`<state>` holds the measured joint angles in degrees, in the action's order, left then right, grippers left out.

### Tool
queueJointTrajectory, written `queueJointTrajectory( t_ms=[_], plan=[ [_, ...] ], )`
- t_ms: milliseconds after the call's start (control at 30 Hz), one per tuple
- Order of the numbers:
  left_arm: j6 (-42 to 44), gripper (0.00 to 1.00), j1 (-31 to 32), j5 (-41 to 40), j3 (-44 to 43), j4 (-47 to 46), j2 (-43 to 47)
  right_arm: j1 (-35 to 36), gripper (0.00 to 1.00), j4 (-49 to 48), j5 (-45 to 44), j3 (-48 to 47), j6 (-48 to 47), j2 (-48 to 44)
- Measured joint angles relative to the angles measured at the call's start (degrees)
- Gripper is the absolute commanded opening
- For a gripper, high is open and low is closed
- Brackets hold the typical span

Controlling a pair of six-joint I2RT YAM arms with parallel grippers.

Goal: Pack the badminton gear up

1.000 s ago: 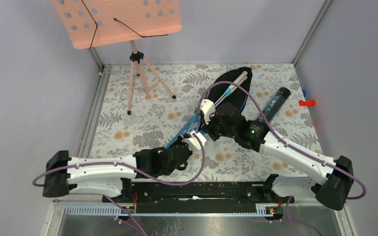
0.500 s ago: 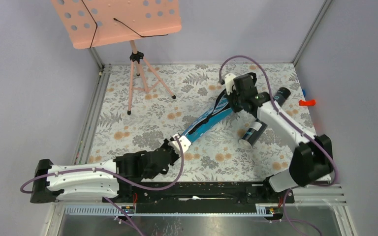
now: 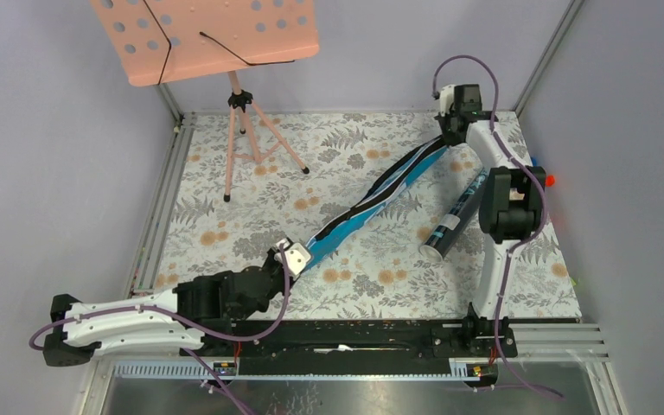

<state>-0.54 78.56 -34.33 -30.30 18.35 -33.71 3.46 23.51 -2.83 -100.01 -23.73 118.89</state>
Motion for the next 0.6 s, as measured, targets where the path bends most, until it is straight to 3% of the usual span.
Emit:
queueJointTrajectory(
  t_ms=[100, 300, 600],
  plan=[
    [-0.2, 0.0, 0.0, -0.3, 0.1, 0.0, 0.4, -4.5, 0.0, 4.6, 1.0, -12.9, 1.4, 9.5],
    [-1.0, 0.0, -0.2, -0.6, 1.2, -2.9, 0.8, -8.1, 0.0, 28.3, 10.6, -44.8, 7.7, 28.0],
    [-1.6, 0.0, 0.1, -0.6, 2.0, -1.7, 3.6, -11.5, 0.0, 31.5, 23.4, -43.0, 2.1, 28.6]
  ],
)
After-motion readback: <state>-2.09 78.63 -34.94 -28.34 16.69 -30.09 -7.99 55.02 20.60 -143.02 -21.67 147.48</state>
